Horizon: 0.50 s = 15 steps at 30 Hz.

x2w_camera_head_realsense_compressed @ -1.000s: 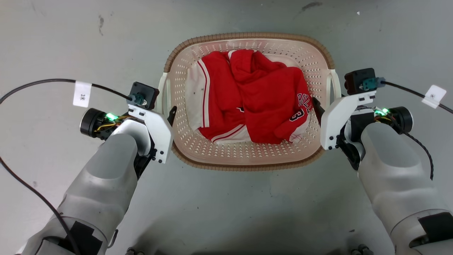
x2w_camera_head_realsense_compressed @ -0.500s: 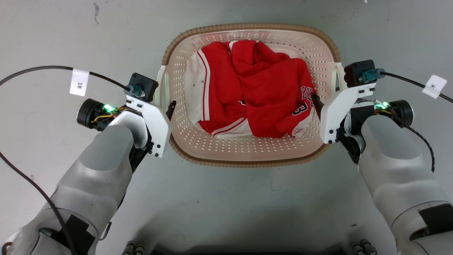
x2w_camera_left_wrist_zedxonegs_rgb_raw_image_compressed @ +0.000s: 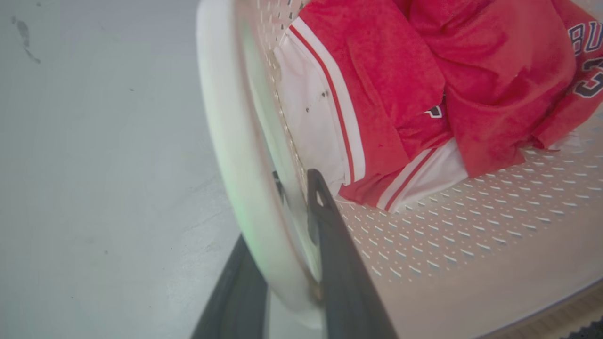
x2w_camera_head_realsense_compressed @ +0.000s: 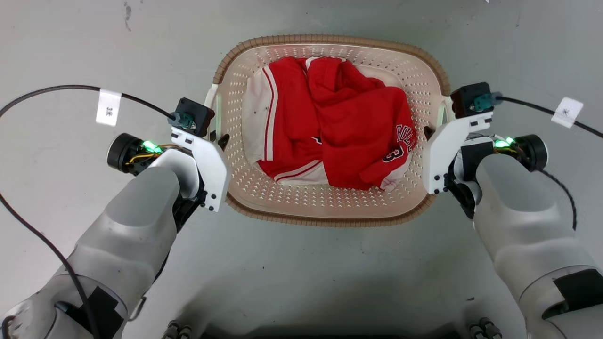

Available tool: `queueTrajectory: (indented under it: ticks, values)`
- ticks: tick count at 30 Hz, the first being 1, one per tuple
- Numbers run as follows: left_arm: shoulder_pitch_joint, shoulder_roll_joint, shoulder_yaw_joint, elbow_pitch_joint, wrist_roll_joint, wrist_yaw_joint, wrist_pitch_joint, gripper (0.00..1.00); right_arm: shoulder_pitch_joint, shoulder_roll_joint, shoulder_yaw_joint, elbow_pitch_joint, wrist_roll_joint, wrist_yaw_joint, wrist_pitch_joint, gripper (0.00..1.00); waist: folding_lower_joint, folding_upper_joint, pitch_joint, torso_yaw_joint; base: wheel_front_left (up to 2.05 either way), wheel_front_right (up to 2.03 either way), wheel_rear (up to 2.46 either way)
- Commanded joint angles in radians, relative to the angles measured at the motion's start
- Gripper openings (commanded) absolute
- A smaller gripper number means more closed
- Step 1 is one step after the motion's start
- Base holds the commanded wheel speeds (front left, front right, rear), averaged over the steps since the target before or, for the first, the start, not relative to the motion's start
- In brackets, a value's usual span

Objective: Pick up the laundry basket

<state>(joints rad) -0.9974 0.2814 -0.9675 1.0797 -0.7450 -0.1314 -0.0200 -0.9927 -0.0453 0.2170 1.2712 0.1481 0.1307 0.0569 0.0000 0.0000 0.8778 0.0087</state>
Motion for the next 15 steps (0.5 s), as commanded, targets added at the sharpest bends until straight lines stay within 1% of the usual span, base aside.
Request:
queueTrajectory:
  ticks: [1, 8, 15]
  values:
    - [0.002, 0.012, -0.014, -0.003, -0.009, 0.003, 0.008, 0.00, -0.016, -0.009, 0.000, 0.004, -0.008, 0.000, 0.003, 0.00, 0.0000, 0.0000, -0.002, -0.001, 0.00, 0.00, 0.00]
    - [0.014, 0.039, -0.084, -0.023, -0.077, 0.002, 0.023, 0.00, -0.002, -0.010, -0.012, 0.008, -0.009, 0.000, 0.021, 0.00, 0.0000, 0.0000, -0.042, -0.007, 0.00, 0.00, 0.00]
    - [0.034, 0.062, -0.159, -0.055, -0.156, 0.002, 0.081, 0.00, 0.034, -0.010, 0.011, 0.012, 0.008, 0.000, 0.082, 0.00, 0.0000, 0.0000, -0.140, -0.017, 0.00, 0.00, 0.00]
